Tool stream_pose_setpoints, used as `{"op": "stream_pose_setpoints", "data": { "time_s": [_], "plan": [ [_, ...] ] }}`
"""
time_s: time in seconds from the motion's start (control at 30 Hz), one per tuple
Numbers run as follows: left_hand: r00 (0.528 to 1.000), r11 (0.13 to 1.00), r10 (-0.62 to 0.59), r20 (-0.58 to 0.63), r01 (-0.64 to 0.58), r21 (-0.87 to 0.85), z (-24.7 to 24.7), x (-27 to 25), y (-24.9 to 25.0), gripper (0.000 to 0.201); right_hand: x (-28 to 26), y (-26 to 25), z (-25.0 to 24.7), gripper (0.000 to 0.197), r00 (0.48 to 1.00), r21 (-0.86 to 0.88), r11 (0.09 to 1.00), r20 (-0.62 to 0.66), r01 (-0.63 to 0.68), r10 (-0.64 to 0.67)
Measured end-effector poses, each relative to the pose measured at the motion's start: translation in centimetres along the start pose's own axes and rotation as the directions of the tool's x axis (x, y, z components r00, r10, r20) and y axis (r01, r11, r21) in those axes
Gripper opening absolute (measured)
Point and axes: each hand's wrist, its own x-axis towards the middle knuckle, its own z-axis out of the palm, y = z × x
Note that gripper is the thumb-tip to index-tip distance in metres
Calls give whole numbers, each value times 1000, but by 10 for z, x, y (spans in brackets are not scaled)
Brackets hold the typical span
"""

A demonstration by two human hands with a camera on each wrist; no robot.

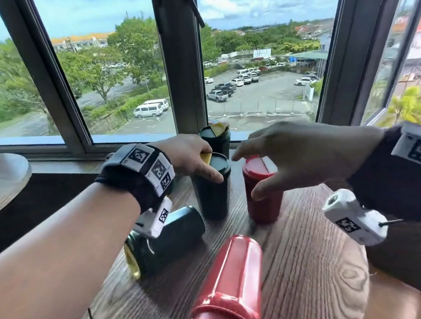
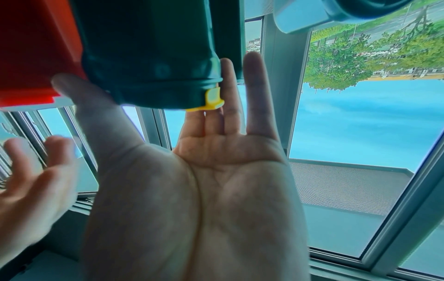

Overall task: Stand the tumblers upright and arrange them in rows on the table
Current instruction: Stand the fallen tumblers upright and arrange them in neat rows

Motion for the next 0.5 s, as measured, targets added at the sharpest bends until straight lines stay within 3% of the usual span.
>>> {"op": "stream_pose_setpoints", "data": {
  "time_s": [0.1,0.23,0.33,0.5],
  "plan": [
    [1000,999,17,10,-17,31,-1,3,-2,68,7,-13,4,69,998,34,997,-3,65,-65],
    [999,999,20,29,-21,26,-10,4,-14,76,48,-10,14,68,1000,-14,1000,-27,10,-10],
    [999,996,16,30,-19,86,-23,2,-34,71,74,-11,20,67,998,-92,996,61,-19,25],
    [983,978,-182,25,178,108,-22,6,-87,85,84,-15,25,57,996,-112,993,81,-34,44]
  ]
}}
